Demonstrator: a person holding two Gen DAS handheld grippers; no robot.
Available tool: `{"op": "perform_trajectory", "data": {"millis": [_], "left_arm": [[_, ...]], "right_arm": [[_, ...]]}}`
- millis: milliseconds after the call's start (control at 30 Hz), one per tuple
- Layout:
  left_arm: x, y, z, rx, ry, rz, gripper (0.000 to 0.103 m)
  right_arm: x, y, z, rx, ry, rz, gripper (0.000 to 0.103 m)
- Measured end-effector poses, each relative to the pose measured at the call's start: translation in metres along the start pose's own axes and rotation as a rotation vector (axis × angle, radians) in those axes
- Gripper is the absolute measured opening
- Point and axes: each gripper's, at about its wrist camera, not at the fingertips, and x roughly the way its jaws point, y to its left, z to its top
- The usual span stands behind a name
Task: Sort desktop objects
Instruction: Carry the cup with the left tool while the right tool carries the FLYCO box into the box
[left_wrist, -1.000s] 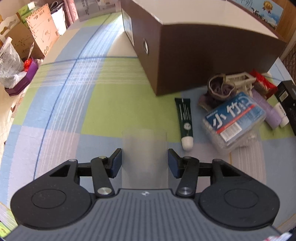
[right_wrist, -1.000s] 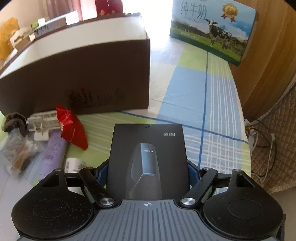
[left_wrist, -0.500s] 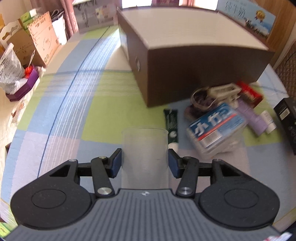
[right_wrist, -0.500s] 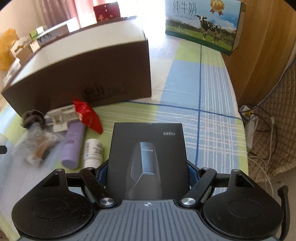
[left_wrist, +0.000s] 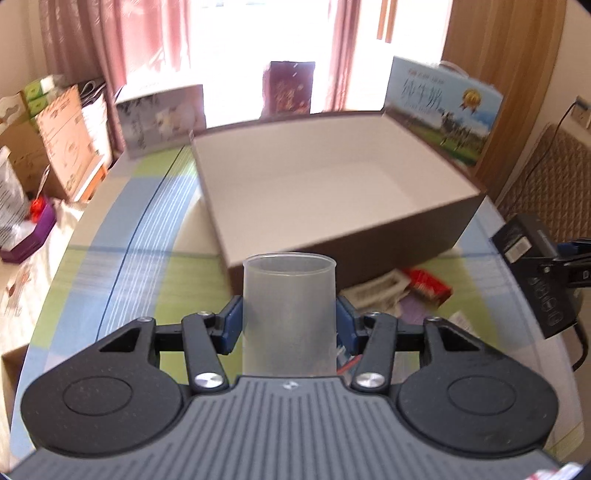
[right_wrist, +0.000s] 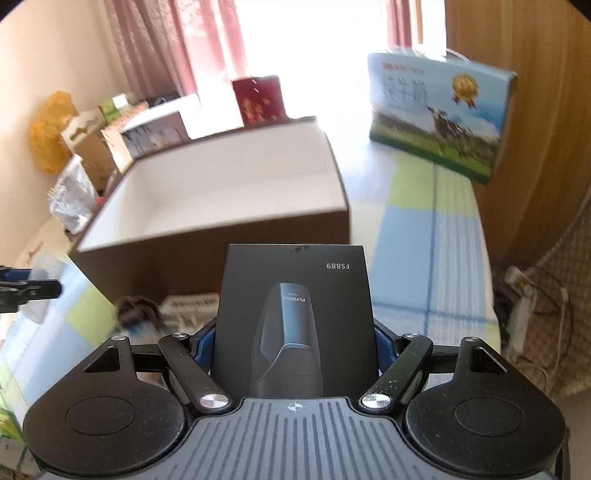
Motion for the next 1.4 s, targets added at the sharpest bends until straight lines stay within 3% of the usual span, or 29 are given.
{"op": "perform_trajectory", "data": {"millis": [400,667,1067,1400], "left_arm": [[0.027,-0.018,0.063,0.025,-0.050,-0.044,0.047],[0.068,-0.015,0.095,0.028,-0.010,-0.023,0.047],[0.141,-0.005,0.118,0.004,0.101,0.002,0.047],[0.189,-0.006,0.119,0.009,0.187,0.007,0.047]], "right_arm": [[0.020,0.027,0.072,-0.084,-0.088,0.068,0.076],[0.060,0.036,0.120,-0.108,-0.099,0.075,0.076],[0.151,0.029,0.147,-0.123,0.012,0.022,0.076],[0.201,0.019,0.141,-0.152,0.139,-0.004,0.076]]}}
